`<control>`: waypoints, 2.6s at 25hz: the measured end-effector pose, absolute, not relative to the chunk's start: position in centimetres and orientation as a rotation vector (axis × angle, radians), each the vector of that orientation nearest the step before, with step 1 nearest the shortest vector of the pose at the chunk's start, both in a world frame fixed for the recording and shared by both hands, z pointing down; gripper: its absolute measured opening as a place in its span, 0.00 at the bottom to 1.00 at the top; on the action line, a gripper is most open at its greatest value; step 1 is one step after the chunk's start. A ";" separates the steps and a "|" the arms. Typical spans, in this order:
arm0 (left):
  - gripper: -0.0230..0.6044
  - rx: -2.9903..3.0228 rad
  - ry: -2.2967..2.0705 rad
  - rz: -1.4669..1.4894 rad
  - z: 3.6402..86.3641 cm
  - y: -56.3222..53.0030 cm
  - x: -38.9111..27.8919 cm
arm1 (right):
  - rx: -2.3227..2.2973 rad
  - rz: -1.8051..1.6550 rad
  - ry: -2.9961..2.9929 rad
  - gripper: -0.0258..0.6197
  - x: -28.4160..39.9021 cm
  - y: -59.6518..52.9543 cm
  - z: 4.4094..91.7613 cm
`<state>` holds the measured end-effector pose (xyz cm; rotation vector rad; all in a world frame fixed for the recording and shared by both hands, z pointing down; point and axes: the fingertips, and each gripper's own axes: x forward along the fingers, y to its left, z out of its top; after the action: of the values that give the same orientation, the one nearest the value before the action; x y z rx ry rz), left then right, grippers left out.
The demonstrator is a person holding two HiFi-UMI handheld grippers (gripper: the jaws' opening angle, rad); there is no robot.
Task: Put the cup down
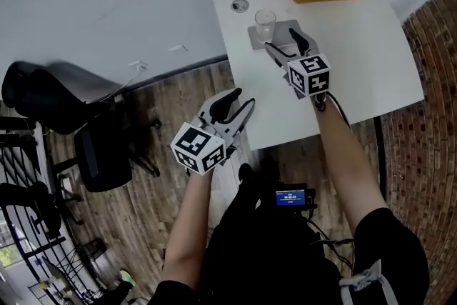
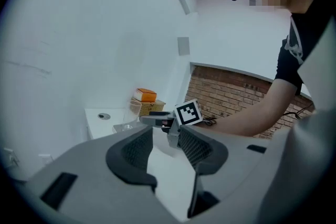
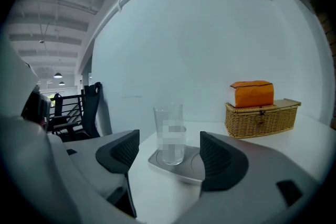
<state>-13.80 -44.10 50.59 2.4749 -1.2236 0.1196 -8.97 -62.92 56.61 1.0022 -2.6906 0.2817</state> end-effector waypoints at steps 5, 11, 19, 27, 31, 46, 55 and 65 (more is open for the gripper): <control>0.36 2.490 -1.187 0.155 50.9 -44.7 -12.5 | 1.138 0.393 -2.706 0.58 -5.9 -60.6 53.9; 0.37 2.537 -1.116 0.110 48.6 -44.0 -10.5 | 1.093 0.712 -2.795 0.57 -3.1 -56.0 50.3; 0.37 2.610 -1.069 0.074 45.6 -42.8 -9.7 | 0.933 0.810 -2.894 0.49 -1.5 -49.1 44.7; 0.37 2.652 -1.029 0.064 44.4 -40.3 -8.4 | 0.892 0.724 -2.906 0.38 -0.2 -43.2 42.8; 0.37 2.659 -1.024 0.035 43.6 -38.8 -8.3 | 0.932 0.749 -2.891 0.30 0.3 -41.3 43.5; 0.37 2.699 -0.943 0.050 44.0 -35.0 -6.7 | 0.994 0.778 -2.877 0.25 0.3 -40.2 44.9; 0.36 2.672 -0.948 0.040 44.6 -34.7 -6.9 | 0.997 0.805 -2.878 0.21 -0.2 -40.6 44.8; 0.36 2.666 -0.964 0.027 44.5 -34.9 -7.2 | 1.000 0.746 -2.867 0.21 -0.4 -40.8 44.5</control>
<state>-7.15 -34.86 44.50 2.6661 -0.9639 0.0272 -0.42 -40.83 44.46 1.0003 -2.8667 0.7461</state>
